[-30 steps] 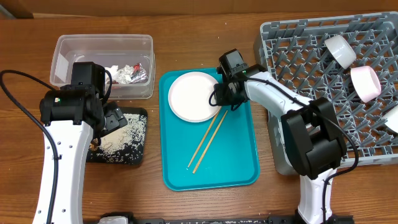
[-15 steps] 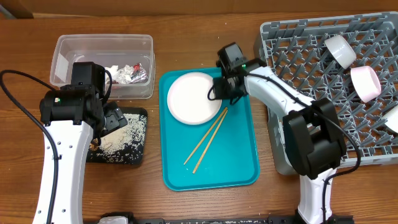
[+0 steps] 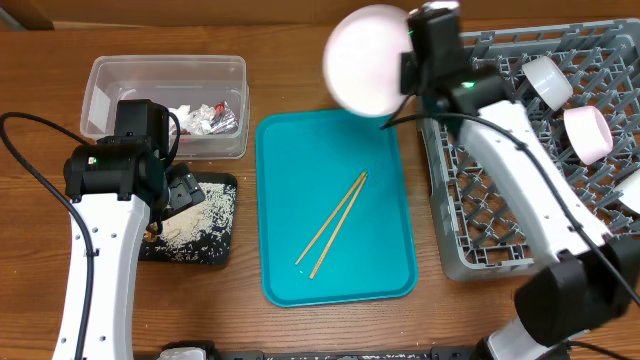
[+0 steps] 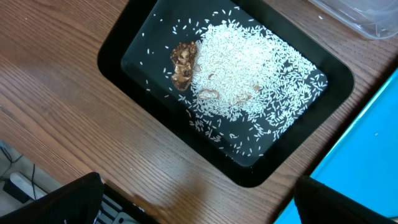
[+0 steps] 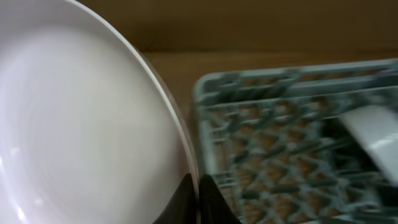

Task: Sort waste into correct bins and load items into the dishwasher
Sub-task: 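Lift the white plate and carry it into the dish rack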

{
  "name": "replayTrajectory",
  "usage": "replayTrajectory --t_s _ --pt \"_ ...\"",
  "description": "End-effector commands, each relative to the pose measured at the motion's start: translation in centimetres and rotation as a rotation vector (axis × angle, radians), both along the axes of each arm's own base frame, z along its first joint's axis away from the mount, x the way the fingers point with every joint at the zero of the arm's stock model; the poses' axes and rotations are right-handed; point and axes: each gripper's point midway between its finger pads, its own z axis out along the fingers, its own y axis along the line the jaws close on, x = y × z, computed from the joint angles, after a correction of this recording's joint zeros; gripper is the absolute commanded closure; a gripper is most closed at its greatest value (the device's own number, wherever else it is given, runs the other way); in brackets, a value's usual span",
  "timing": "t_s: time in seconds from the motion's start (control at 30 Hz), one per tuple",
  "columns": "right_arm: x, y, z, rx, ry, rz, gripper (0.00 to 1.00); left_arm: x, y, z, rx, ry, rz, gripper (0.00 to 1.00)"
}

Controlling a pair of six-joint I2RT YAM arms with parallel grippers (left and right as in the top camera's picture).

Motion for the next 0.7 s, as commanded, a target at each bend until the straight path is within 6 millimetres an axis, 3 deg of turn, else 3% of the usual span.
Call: replayTrajectory --t_s 0.0,0.23,0.3,0.43,0.53,0.67 --pt "-0.1 -7.7 3.7 -0.267 -0.088 -0.249 0.96 0.0 0.1 0.1 -0.002 -0.008 0.010 0.00" --pt "-3.0 -18.7 6.9 -0.529 -0.120 -0.649 0.96 0.0 0.1 0.1 -0.002 -0.009 0.010 0.00" --pt "-3.4 -20.6 6.7 -0.542 -0.104 -0.691 0.96 0.0 0.1 0.1 -0.002 -0.009 0.009 0.00" --pt "-3.7 -22.8 6.0 -0.555 -0.072 -0.734 0.96 0.0 0.1 0.1 -0.002 -0.008 0.009 0.00" --pt "-3.6 -23.3 5.3 -0.551 -0.051 -0.734 0.96 0.0 0.1 0.1 -0.002 -0.008 0.009 0.00" --pt "-2.3 -22.0 1.3 -0.460 0.050 -0.609 0.96 0.0 0.1 0.1 -0.002 -0.008 0.010 0.00"
